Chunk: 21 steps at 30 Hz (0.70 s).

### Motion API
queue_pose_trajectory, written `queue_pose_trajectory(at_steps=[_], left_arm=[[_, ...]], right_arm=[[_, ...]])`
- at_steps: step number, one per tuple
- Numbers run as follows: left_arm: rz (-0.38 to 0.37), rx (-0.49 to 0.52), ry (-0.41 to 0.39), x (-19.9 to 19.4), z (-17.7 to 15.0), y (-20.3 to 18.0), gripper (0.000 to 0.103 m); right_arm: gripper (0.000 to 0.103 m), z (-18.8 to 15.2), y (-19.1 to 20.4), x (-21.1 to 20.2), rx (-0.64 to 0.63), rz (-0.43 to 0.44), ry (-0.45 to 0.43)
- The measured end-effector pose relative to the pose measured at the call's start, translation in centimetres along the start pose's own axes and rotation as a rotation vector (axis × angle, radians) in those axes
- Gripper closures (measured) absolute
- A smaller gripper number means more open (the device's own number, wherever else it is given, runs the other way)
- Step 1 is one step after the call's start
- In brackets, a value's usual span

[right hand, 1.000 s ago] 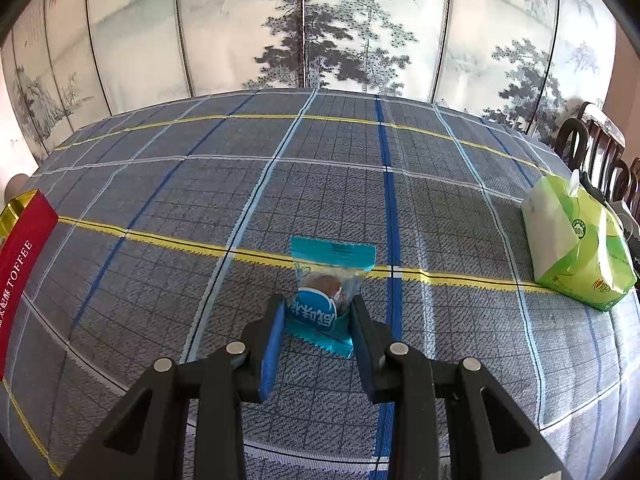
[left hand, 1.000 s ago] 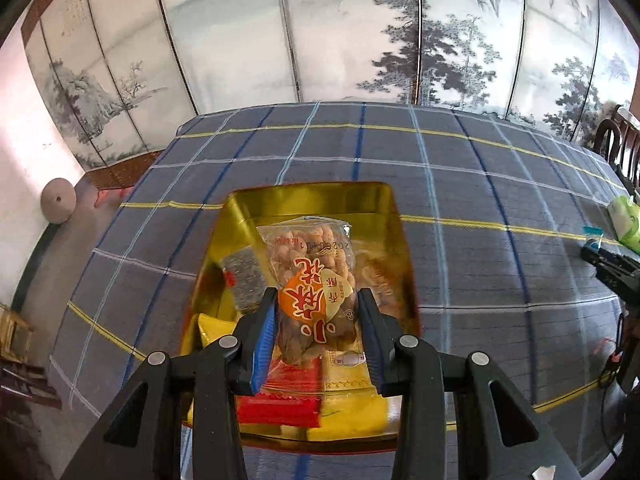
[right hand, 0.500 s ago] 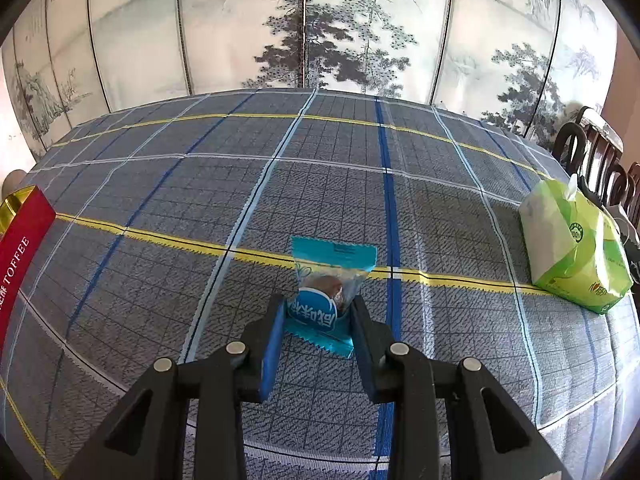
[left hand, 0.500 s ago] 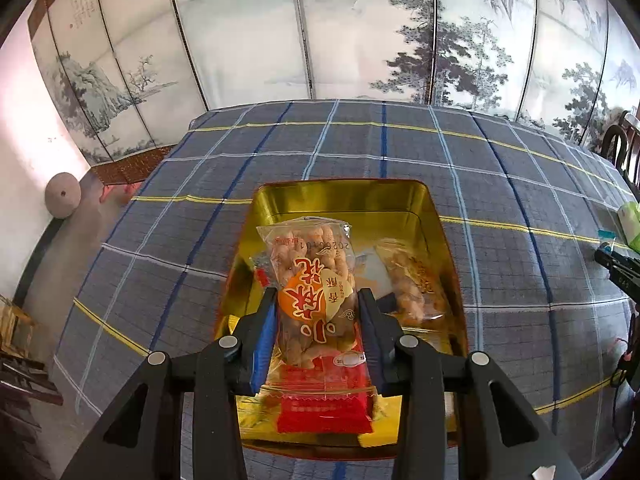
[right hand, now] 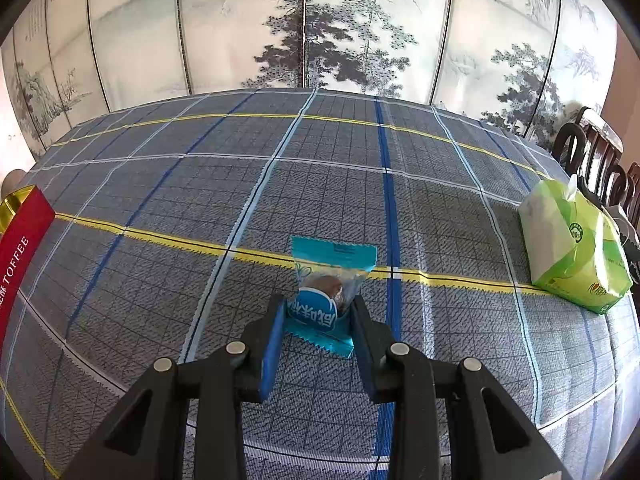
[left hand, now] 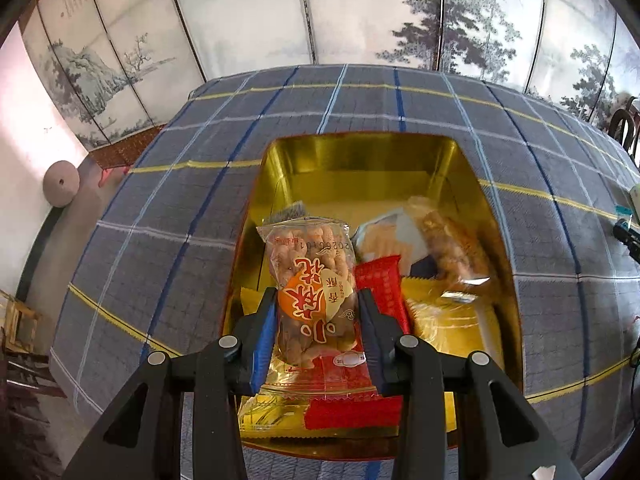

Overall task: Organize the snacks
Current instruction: 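Carry the small twist bag into the tray and open the left gripper while the right holds the blue packet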

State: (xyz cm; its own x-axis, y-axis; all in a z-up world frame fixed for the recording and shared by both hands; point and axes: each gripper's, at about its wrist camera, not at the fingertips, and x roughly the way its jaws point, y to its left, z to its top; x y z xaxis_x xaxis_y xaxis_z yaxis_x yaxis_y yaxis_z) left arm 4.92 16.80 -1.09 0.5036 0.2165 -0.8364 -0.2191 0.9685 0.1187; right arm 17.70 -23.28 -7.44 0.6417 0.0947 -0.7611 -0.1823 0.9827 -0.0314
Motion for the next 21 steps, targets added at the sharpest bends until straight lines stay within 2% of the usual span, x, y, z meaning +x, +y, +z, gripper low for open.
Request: queue_pose_trajectory(at_steps=[21], left_arm=[[0.012, 0.016, 0.008, 0.55, -0.47, 0.08, 0.065]], right_arm=[[0.07, 0.03, 0.37, -0.04, -0.007, -0.012, -0.001]])
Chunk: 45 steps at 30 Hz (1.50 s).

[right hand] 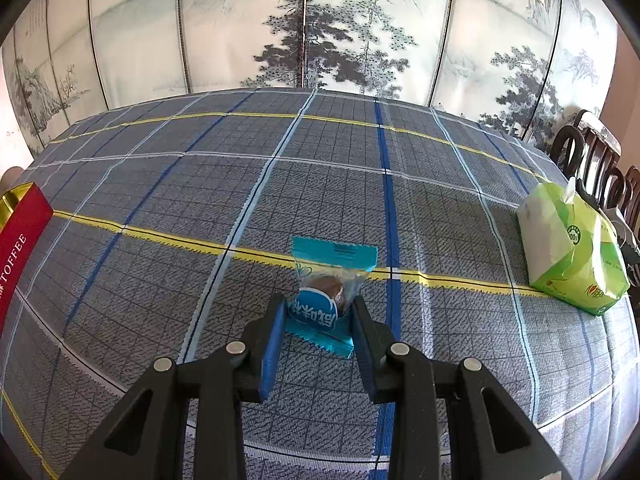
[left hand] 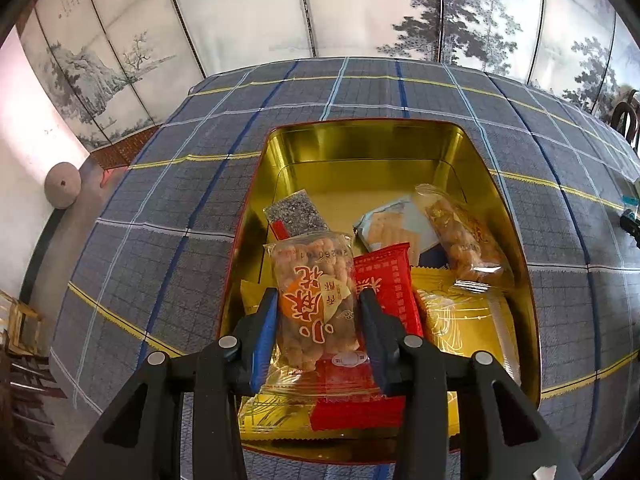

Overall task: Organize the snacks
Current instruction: 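Carry the small twist bag into the tray and open the left gripper while the right holds the blue packet, then carry the blue packet with the right gripper into the tray and open it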

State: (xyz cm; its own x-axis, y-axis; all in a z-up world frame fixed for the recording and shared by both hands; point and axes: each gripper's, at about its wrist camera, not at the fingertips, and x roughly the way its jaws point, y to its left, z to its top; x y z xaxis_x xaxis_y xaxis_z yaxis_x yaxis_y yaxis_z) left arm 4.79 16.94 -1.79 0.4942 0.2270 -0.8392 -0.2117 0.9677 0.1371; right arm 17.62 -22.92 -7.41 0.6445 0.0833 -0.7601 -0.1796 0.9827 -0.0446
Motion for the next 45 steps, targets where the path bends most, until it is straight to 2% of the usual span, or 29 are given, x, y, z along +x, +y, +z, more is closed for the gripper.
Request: queue_pose_trajectory(at_steps=[11, 27, 30, 32, 40, 45], left_arm=[[0.007, 0.008, -0.028, -1.3, 0.0, 0.2, 0.059], [0.039, -0.044, -0.108, -5.2, -0.6, 0.8, 0.029], [0.017, -0.05, -0.124, -5.9, -0.9, 0.9, 0.027], [-0.004, -0.053, -0.138, -6.5, -1.1, 0.9, 0.022], [0.013, -0.052, -0.151, -7.4, -1.8, 0.9, 0.018], [0.016, -0.079, -0.15, -7.7, -2.1, 1.7, 0.018]], right_arm=[[0.07, 0.0, 0.0, 0.0, -0.005, -0.008, -0.002], [0.071, 0.1, 0.1, -0.6, 0.021, -0.03, -0.002], [0.071, 0.3, 0.2, -1.3, 0.033, -0.019, -0.003], [0.071, 0.4, 0.6, -1.8, 0.04, -0.006, -0.003], [0.071, 1.4, 3.5, -5.1, 0.025, 0.054, -0.036], [0.071, 2.1, 6.7, -7.4, -0.005, 0.124, -0.056]])
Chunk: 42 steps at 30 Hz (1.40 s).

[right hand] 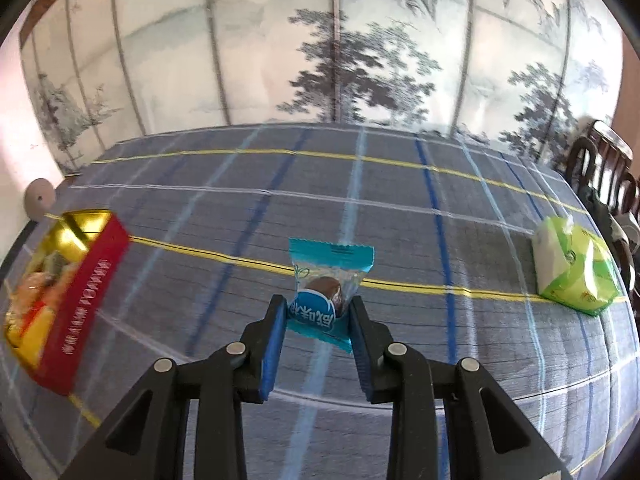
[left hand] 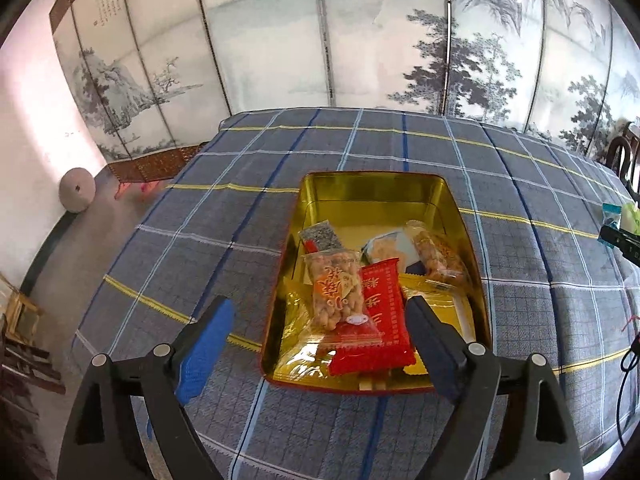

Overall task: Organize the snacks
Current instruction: 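Carry the blue packet with the right gripper into the tray and open it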

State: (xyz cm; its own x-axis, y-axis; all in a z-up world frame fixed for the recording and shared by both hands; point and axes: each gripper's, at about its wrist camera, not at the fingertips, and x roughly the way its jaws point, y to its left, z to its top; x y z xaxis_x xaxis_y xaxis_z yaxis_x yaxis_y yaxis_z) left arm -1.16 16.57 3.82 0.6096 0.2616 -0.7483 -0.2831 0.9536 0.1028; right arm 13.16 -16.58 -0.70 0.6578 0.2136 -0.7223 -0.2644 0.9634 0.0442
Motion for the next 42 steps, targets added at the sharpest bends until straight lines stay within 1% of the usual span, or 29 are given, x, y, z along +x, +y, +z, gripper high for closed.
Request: queue_pose_trajectory(at_steps=[5, 7, 15, 20, 23, 29, 42], left_arm=[[0.015, -0.032, 0.002, -0.4, -0.2, 1.4, 0.017], [0.037, -0.047, 0.002, -0.6, -0.4, 2.1, 0.017], [0.078, -0.092, 0.016, -0.8, -1.4, 5.0, 0.017], [0.082, -0.113, 0.049, 0.0, -2.3, 6.4, 0.017], [0.086, -0.114, 0.061, 0.2, -2.9, 7.0, 0.017], [0.097, -0.138, 0.066, 0.2, -3.5, 8.2, 0.017], [0.126, -0.152, 0.094, 0.8, -4.2, 9.9, 0.017]], right_arm=[[0.071, 0.7, 4.4, -1.4, -0.03, 0.085, -0.015], [0.071, 0.7, 6.5, -1.8, -0.056, 0.119, -0.02], [0.071, 0.1, 15.3, -2.1, -0.155, 0.252, 0.004], [0.071, -0.3, 19.5, -1.4, -0.212, 0.29, 0.03], [0.071, -0.7, 21.0, -1.0, -0.236, 0.296, 0.042], [0.071, -1.0, 22.8, 0.3, -0.238, 0.295, 0.068], [0.071, -1.6, 24.9, 1.8, -0.253, 0.287, 0.097]])
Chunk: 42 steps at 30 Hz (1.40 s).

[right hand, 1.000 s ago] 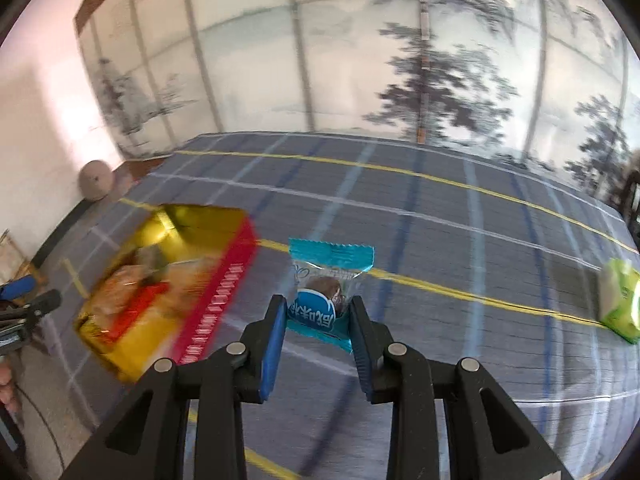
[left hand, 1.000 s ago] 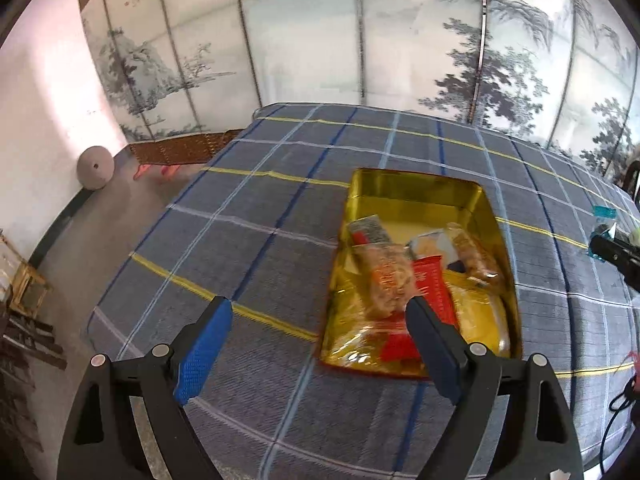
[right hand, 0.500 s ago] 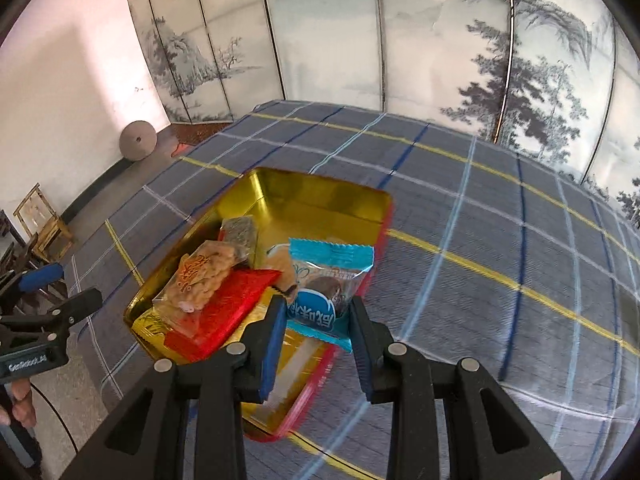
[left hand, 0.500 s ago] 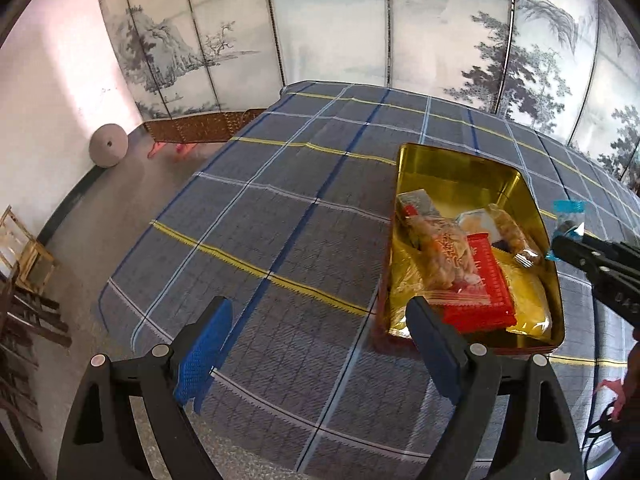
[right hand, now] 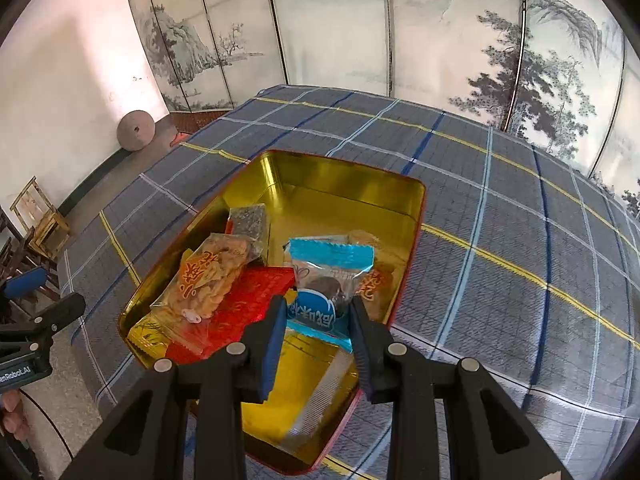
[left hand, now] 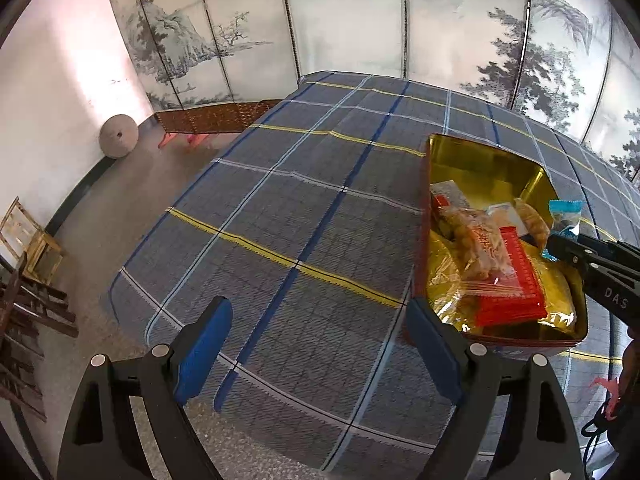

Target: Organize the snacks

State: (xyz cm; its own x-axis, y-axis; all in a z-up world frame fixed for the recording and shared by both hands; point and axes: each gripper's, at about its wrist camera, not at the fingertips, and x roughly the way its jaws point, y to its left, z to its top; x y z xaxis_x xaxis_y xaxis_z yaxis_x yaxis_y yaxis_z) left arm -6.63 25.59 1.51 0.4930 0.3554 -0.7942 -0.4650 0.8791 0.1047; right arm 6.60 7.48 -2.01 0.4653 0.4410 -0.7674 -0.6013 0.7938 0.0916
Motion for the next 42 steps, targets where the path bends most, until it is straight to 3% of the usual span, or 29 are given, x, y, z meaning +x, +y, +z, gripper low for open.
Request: queue_pose_trajectory(at_steps=[20, 23, 25, 33, 36, 42], left_arm=[[0.001, 0.007, 0.028, 0.4, -0.4, -0.5, 0.017], [0.001, 0.01, 0.034, 0.4, -0.5, -0.7, 0.017], [0.0, 0.01, 0.035, 0.3, -0.5, -0.7, 0.017], [-0.006, 0.015, 0.033, 0.0, -0.6, -1.1, 0.017], [-0.008, 0.022, 0.028, -0.2, -0.7, -1.5, 0.017], [-0.016, 0.04, 0.026, -0.7, -0.8, -2.5, 0.017]], right_arm=[[0.069, -0.4, 0.7, 2.0, 0.002, -0.025, 0.031], [0.063, -0.4, 0.9, 1.9, 0.001, -0.022, 0.032], [0.051, -0.4, 1.0, 1.7, -0.002, -0.031, 0.029], [0.039, -0.3, 1.1, 0.1, 0.009, -0.023, 0.004], [0.03, -0.4, 1.2, -0.9, -0.005, -0.035, -0.004], [0.027, -1.7, 1.2, -2.8, -0.008, -0.039, -0.012]])
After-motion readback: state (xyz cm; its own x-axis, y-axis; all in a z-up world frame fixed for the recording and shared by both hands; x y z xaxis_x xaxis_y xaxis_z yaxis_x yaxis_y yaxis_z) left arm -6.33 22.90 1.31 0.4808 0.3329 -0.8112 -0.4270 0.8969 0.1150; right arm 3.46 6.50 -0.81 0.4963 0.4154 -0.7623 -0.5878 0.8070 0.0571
